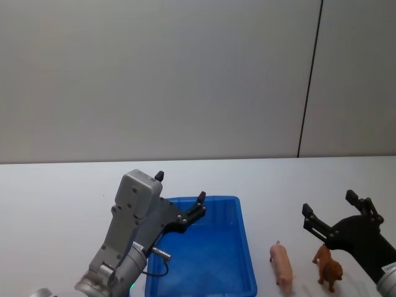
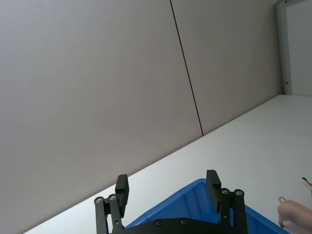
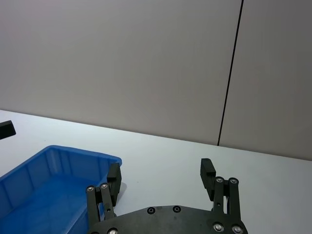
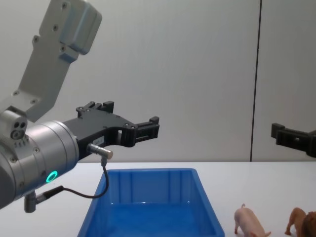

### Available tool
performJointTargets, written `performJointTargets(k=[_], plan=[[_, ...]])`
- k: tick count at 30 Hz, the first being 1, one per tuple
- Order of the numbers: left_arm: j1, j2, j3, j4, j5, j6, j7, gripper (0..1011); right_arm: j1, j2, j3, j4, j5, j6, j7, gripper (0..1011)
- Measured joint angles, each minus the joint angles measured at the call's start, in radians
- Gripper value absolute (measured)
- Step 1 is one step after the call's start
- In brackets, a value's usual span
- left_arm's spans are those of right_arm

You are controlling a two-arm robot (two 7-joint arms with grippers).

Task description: Pick up the two dolls from the table and place them into the box.

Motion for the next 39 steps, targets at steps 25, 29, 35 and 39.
performJointTargets(k=[25,29,35,39], plan=[[0.0,0.0,0.0,0.0,0.0,0.0,0.0,1001,-0.052,0.115,0.069,0.038,0.072,0.12,0.116,1001],[0.0,0.0,0.0,0.0,0.0,0.0,0.0,1001,-0.055,0.12,0.07,0.044,0.075,0.133,0.128,1001],[0.0,0.0,0.0,0.0,0.0,0.0,0.0,1001,-0.053,0.118,0.066,0.064,0.073,0.156,0.149,1001],[0.0,0.0,0.0,0.0,0.0,0.0,0.0,1001,-0.047,0.112,0.06,0.077,0.068,0.164,0.155,1001]])
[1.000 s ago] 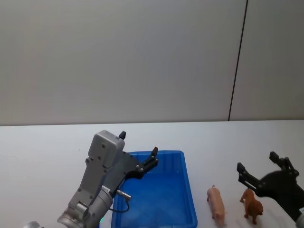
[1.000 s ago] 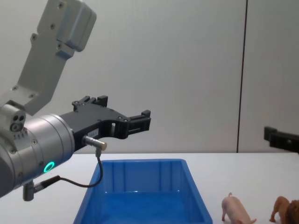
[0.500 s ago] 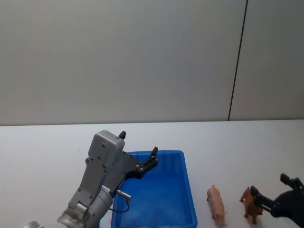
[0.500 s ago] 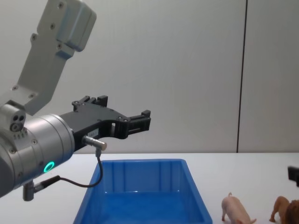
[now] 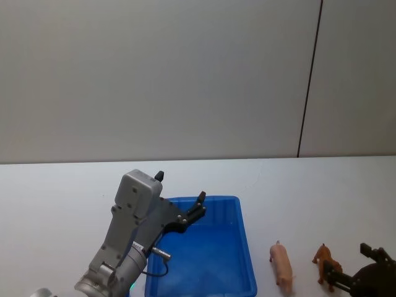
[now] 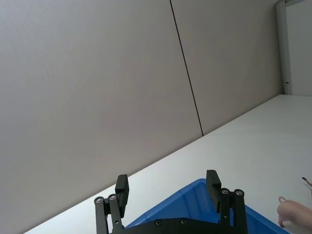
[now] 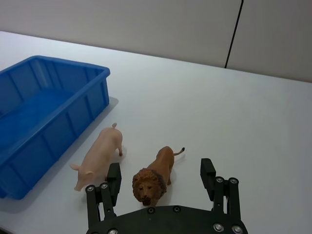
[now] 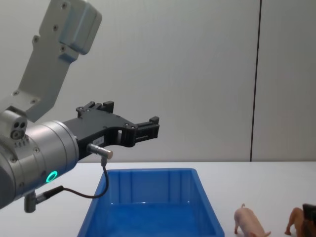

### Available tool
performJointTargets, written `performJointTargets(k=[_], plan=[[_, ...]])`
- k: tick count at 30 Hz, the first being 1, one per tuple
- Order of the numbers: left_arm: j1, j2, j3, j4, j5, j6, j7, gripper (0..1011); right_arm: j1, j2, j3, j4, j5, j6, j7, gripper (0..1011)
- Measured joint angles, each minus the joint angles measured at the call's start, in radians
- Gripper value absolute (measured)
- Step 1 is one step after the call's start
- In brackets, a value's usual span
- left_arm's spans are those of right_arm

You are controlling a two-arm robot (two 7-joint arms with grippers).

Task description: Pick up the two dolls from the table and place them into the box.

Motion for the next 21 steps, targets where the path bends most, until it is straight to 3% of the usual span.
performJointTargets(k=[15,21], plan=[[0.0,0.0,0.0,0.0,0.0,0.0,0.0,1001,0.044,-0.04,-0.025,0.08,-0.022,0.044,0.014,1001],[0.0,0.0,0.0,0.0,0.0,0.0,0.0,1001,0.059,-0.054,-0.033,0.106,-0.023,0.053,0.018,891]])
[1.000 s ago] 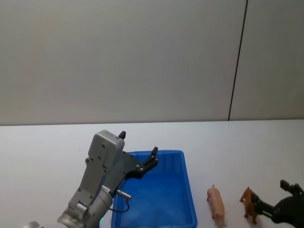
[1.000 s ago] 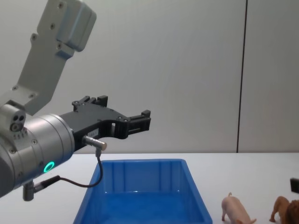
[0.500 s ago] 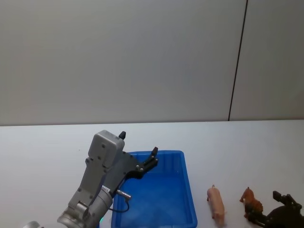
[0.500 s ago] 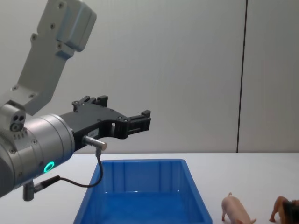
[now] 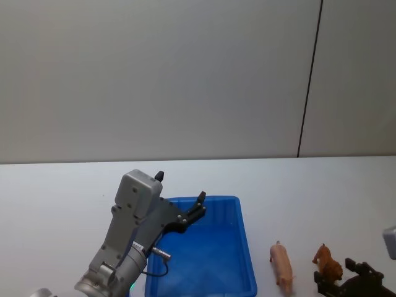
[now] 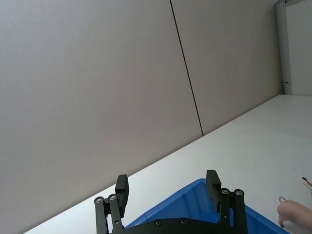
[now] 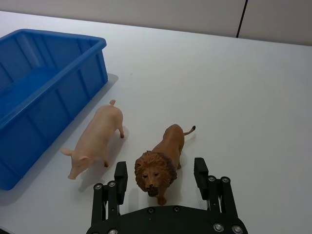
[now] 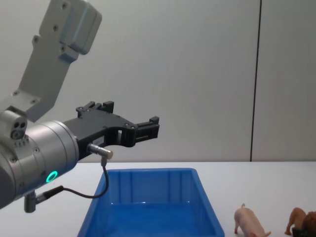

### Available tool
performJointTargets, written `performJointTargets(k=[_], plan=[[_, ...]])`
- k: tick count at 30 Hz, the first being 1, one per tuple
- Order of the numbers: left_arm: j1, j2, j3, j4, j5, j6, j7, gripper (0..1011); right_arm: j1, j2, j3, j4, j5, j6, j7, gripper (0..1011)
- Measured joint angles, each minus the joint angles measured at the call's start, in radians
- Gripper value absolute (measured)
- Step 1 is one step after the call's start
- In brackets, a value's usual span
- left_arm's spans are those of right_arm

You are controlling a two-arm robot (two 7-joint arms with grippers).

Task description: Pick up the two dolls from the table and place them into the box.

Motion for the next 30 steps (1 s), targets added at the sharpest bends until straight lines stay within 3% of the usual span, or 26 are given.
performJointTargets(k=[15,30], plan=[[0.0,0.0,0.0,0.0,0.0,0.0,0.0,1001,0.011,-0.018,-0.011,0.026,-0.007,-0.021,-0.006,435],[0.0,0.0,0.0,0.0,0.0,0.0,0.0,1001,0.015,-0.016,-0.009,-0.031,-0.051,-0.101,-0.02,426]])
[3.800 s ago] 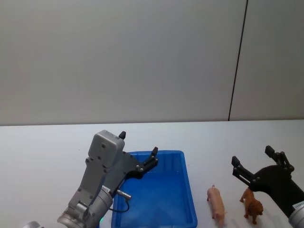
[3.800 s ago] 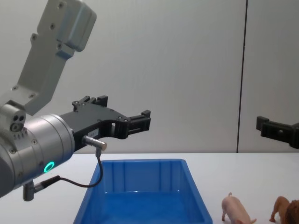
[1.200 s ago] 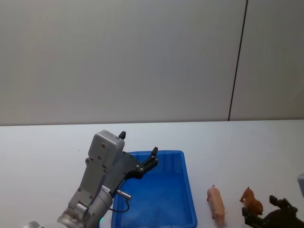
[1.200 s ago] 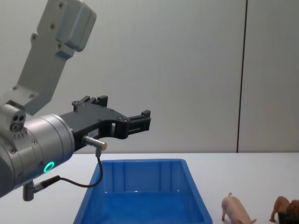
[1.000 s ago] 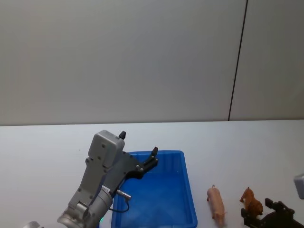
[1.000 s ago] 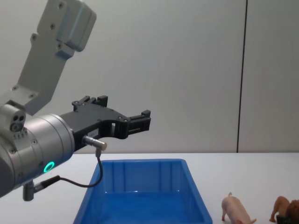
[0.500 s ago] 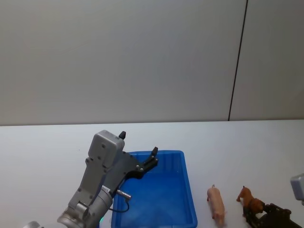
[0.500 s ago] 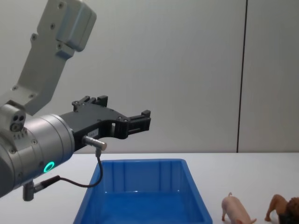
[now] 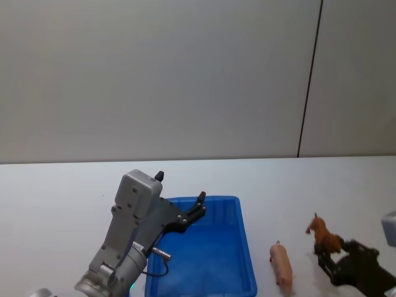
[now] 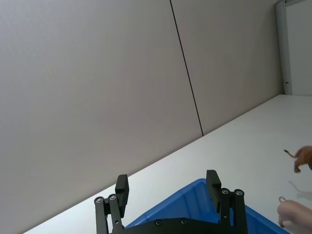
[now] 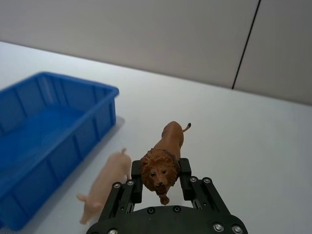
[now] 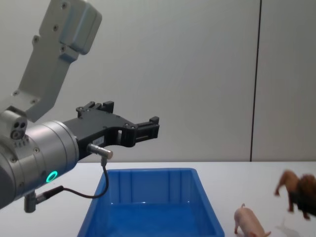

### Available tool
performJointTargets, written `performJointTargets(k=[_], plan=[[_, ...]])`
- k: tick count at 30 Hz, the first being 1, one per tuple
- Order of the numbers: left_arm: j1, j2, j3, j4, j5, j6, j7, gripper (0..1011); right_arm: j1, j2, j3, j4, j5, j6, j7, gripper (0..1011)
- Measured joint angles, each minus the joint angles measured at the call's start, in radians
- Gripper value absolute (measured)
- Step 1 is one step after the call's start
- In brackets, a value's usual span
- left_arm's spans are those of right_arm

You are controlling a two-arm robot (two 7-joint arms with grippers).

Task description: Pick up the two dolls from the table and place them into the box.

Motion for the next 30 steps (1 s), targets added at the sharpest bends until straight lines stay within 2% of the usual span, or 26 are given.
performJointTargets(k=[6,13,27,30], plan=[[0.0,0.0,0.0,0.0,0.0,0.0,0.0,1001,0.024,-0.006,-0.002,-0.037,-0.018,-0.02,0.03,426],[0.0,0.0,0.0,0.0,0.0,0.0,0.0,1001,0.07,-0.029,-0.013,-0.059,-0.024,-0.006,0.09,426],[0.0,0.0,0.0,0.0,0.0,0.0,0.0,1001,0.192,-0.114,-0.061,-0.019,-0.018,0.129,0.223,426],[0.0,0.0,0.0,0.0,0.0,0.0,0.0,1001,0.207,-0.128,-0.072,-0.003,-0.018,0.149,0.243,460]])
